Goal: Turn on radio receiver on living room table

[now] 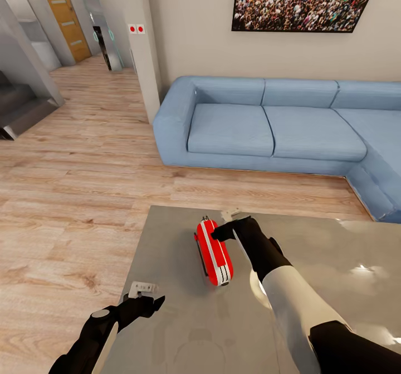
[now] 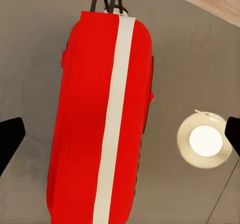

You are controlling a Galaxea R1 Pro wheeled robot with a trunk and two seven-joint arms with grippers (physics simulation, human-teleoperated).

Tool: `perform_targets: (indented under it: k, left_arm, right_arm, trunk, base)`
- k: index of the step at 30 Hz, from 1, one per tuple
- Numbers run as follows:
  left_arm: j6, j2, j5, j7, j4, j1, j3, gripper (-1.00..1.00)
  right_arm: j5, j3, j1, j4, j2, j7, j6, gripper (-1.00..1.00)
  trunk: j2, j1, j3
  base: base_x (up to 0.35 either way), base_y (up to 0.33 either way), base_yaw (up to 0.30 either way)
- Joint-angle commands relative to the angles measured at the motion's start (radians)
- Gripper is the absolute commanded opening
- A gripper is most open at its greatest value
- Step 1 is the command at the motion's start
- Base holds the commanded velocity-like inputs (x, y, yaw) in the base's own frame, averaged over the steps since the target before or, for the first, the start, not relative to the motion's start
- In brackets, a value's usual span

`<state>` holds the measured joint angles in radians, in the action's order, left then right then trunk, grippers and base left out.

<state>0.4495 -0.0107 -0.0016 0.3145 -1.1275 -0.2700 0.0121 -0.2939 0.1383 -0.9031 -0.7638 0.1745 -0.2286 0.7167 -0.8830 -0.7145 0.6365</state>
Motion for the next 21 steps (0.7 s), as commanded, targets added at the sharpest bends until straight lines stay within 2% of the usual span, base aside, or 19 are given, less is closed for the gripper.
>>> perform_targets:
  k: [1, 5, 8, 11, 14, 21]
  left_arm:
    - [0.000, 0.000, 0.000, 0.000, 0.000, 0.000, 0.000, 1.00]
    - [0.000, 0.000, 0.000, 0.000, 0.000, 0.000, 0.000, 1.00]
    - [0.000, 0.001, 0.000, 0.000, 0.000, 0.000, 0.000, 1.00]
    - [0.000, 0.001, 0.000, 0.000, 0.000, 0.000, 0.000, 1.00]
    - [0.000, 0.001, 0.000, 0.000, 0.000, 0.000, 0.000, 1.00]
    - [0.000, 0.000, 0.000, 0.000, 0.000, 0.000, 0.000, 1.00]
  right_arm:
    - [0.000, -0.001, 0.000, 0.011, 0.000, 0.000, -0.007, 1.00]
    - [0.010, -0.004, -0.020, 0.113, 0.000, 0.000, -0.071, 1.00]
    - [0.054, -0.004, -0.050, 0.190, 0.000, -0.001, -0.106, 1.00]
    - [0.087, -0.004, -0.062, 0.224, 0.000, -0.001, -0.120, 1.00]
    - [0.101, -0.004, -0.067, 0.239, 0.000, -0.001, -0.125, 1.00]
    - [0.112, -0.003, -0.071, 0.249, 0.000, -0.002, -0.129, 1.00]
  trunk:
    - [0.000, 0.000, 0.000]
    - [0.000, 0.000, 0.000]
    - [0.000, 0.000, 0.000]
    - [0.000, 0.000, 0.000]
    - [0.000, 0.000, 0.000]
    - [0.000, 0.000, 0.000]
  base:
    - [0.000, 0.000, 0.000]
    - [0.000, 0.000, 0.000]
    - [0.000, 0.000, 0.000]
    - [0.000, 0.000, 0.000]
    - [0.000, 0.000, 0.000]
    - [0.000, 0.000, 0.000]
